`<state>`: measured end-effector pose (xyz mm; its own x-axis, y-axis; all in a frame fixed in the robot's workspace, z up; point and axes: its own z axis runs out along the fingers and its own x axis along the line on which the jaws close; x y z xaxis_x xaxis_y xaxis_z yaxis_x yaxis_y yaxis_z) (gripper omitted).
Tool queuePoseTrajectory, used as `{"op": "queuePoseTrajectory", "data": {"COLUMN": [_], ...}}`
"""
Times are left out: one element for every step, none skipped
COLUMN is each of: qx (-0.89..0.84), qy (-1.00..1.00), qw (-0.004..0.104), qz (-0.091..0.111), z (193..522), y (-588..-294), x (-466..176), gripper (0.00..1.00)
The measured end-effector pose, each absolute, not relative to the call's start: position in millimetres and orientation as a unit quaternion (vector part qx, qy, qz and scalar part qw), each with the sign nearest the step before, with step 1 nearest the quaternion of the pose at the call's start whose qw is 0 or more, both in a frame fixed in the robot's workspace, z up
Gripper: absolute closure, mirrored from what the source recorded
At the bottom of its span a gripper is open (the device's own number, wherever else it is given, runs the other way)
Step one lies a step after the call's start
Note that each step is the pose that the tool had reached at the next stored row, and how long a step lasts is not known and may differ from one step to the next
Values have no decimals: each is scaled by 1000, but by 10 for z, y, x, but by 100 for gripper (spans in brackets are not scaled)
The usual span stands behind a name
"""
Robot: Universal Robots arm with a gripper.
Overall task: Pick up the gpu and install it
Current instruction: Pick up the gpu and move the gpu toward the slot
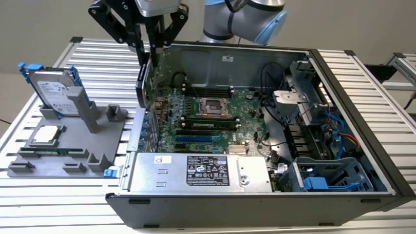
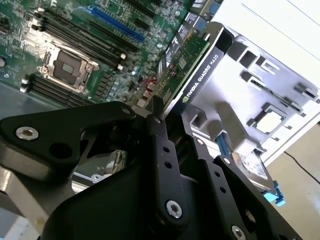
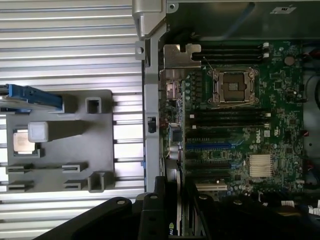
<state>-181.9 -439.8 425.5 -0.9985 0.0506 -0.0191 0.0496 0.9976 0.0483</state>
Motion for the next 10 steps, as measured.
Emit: {"op": "queuePoseTrajectory", "data": {"qx": [25,25,25,25,25,25,25,25,25,25], "qy": [999,999,999,999,999,999,999,999,999,999], "qw": [10,10,10,10,10,10,10,10,10,10], "qz": [24,24,24,24,24,24,24,24,24,24], "z": [4255,4255,4255,4255,4254,4255,4255,4255,4255,4255], "y": [-4398,-4398,-4398,-4398,-4398,-4399,-4399,-4398,-4398,-4398], "x": [-1805,-1787,-1771,-1752,-1735,-1717,-1700,-1685,-1667,-1651], "gripper": [100,100,100,100,100,100,100,100,100,100]}}
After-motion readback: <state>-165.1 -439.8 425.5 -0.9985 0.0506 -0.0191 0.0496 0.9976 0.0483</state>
